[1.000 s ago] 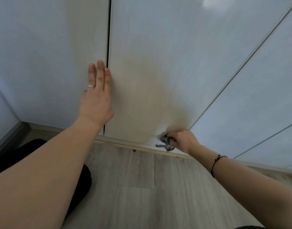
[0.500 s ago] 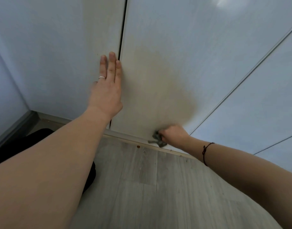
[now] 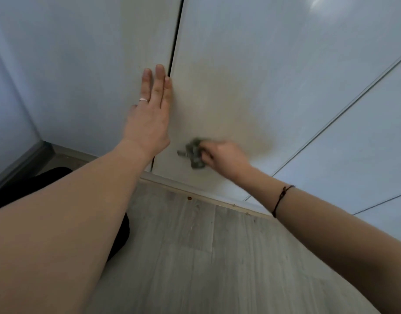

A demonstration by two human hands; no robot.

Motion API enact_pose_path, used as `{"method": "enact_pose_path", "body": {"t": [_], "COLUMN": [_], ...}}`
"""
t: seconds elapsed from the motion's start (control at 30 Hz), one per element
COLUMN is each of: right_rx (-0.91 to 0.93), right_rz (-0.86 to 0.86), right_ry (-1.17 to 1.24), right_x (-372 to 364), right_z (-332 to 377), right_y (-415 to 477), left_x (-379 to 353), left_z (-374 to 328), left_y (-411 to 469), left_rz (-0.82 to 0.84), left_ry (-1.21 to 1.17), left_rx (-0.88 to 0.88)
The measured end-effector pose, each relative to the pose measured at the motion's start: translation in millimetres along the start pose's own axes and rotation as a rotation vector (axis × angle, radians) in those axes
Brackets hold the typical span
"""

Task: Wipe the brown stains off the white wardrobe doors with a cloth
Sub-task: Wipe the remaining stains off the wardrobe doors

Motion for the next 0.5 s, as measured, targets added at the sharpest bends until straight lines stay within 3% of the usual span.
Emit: {"method": "enact_pose_path", "body": {"t": [0.07, 0.13, 0.17, 0.23, 0.37, 0.43, 0.5], "right_rx": [0.028, 0.045, 0.061, 0.046, -0.182, -0.24, -0.261], "right_rz": [-0.275, -0.324, -0.256, 0.058, 0.665, 0.8, 0.796], "right_ry": [0.069, 0.093, 0.093, 0.035, -0.146, -0.231, -0.247], "right_x": [35.8, 39.0, 26.6, -20.8, -117.8, -134.6, -132.2], "right_z": [10.9, 15.3, 16.7, 14.2, -19.3, -42.6, -56.2], "right_y": [21.9, 27.1, 25.3, 9.1, -76.8, -115.1, -124.8], "left_x": [2.8, 4.6, 4.8, 4.7, 4.3, 3.3, 1.8], "left_z": [2.1, 3.8, 5.2, 6.3, 1.6, -0.6, -0.7], "left_y": [0.4, 2.4, 2.5, 3.2, 3.6, 3.6, 2.7], "left_rz": [0.006, 0.008, 0.011, 0.013, 0.017, 0.012, 0.007], "left_ry": [0.014, 0.044, 0.058, 0.077, 0.074, 0.086, 0.078], "left_rx": [-0.032, -0.06, -0.066, -0.064, -0.038, -0.021, -0.02]}}
Point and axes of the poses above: each hand's wrist, its own y-axis towards the middle knuckle, its own x-axis out of the back of the hand, z = x × y, the point moved 6 cm from there along y, towards the middle knuckle, and after that the axes turned 3 degrees about -z, right-handed, at the moved point
